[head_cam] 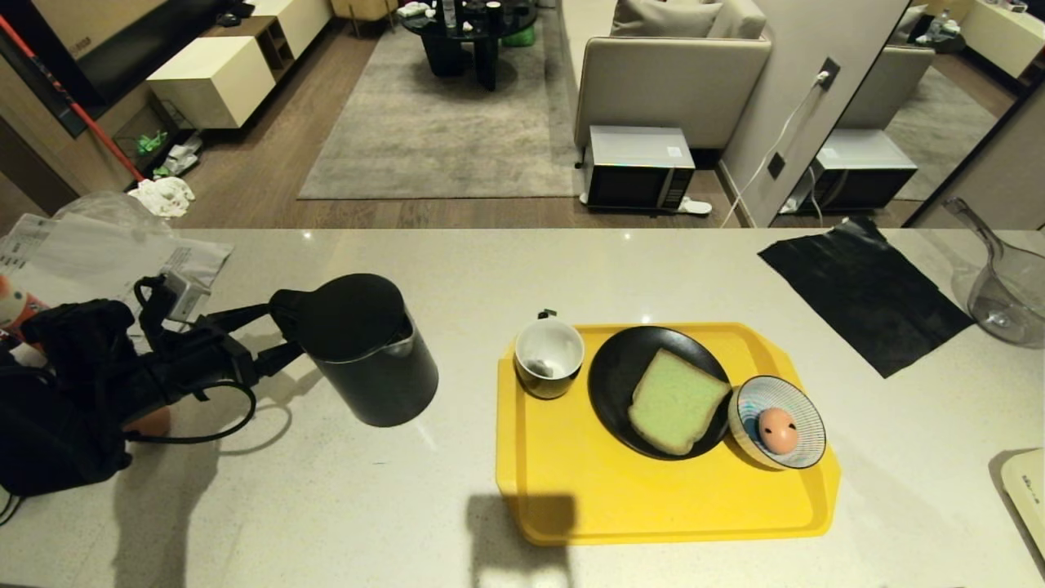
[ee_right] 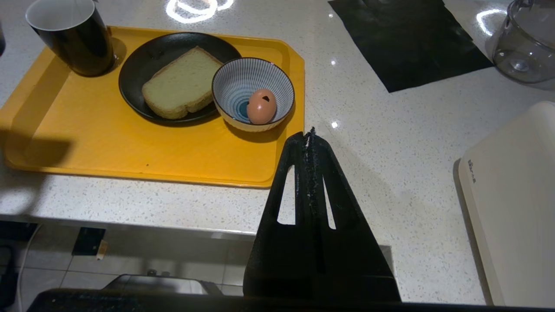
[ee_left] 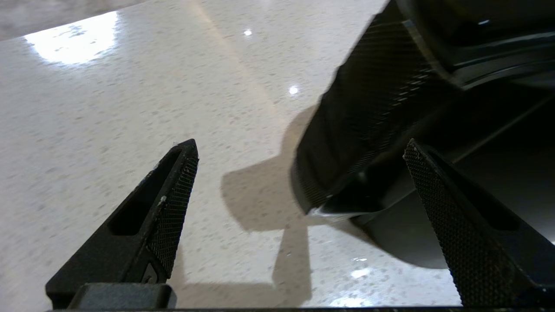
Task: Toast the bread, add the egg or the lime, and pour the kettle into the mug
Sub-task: Pick up the kettle
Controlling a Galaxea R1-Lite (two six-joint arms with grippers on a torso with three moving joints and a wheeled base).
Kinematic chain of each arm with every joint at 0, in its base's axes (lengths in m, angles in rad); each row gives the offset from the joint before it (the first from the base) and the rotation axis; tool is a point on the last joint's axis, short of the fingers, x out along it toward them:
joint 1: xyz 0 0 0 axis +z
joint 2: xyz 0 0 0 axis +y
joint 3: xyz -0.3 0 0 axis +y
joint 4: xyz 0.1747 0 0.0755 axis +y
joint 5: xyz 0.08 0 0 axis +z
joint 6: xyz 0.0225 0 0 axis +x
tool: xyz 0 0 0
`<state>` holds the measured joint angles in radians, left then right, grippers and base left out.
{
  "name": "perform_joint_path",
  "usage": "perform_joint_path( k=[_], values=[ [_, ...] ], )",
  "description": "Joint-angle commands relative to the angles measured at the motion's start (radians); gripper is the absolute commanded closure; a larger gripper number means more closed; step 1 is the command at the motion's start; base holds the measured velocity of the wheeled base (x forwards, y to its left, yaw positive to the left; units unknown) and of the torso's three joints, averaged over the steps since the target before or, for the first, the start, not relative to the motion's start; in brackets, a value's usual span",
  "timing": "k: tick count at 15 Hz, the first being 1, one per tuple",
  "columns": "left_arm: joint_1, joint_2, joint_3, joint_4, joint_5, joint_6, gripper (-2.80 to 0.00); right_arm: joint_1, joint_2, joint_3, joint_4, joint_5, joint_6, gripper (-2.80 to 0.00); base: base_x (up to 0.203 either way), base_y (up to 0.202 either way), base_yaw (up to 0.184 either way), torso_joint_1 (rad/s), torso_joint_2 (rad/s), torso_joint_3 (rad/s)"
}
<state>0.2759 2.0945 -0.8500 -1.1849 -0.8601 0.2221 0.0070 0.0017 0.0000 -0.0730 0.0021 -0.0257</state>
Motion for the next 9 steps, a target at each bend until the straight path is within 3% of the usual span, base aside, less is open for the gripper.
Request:
perform_joint_path(
  k=[1,9],
  values=[
    [0.003,-0.002,0.000,-0.009,0.025,0.003,-2.80,0.001,0.001,0.026,-0.001,0.001,0.000,0.00,0.000,0.000,0.000,0.000,0.00,0.000],
    [-0.009,0.041,-0.092,0.011,0.027,-0.006,-2.80,-0.001,0.001,0.026,-0.001,0.001,0.000,0.00,0.000,0.000,0.000,0.000,0.00,0.000]
  ],
)
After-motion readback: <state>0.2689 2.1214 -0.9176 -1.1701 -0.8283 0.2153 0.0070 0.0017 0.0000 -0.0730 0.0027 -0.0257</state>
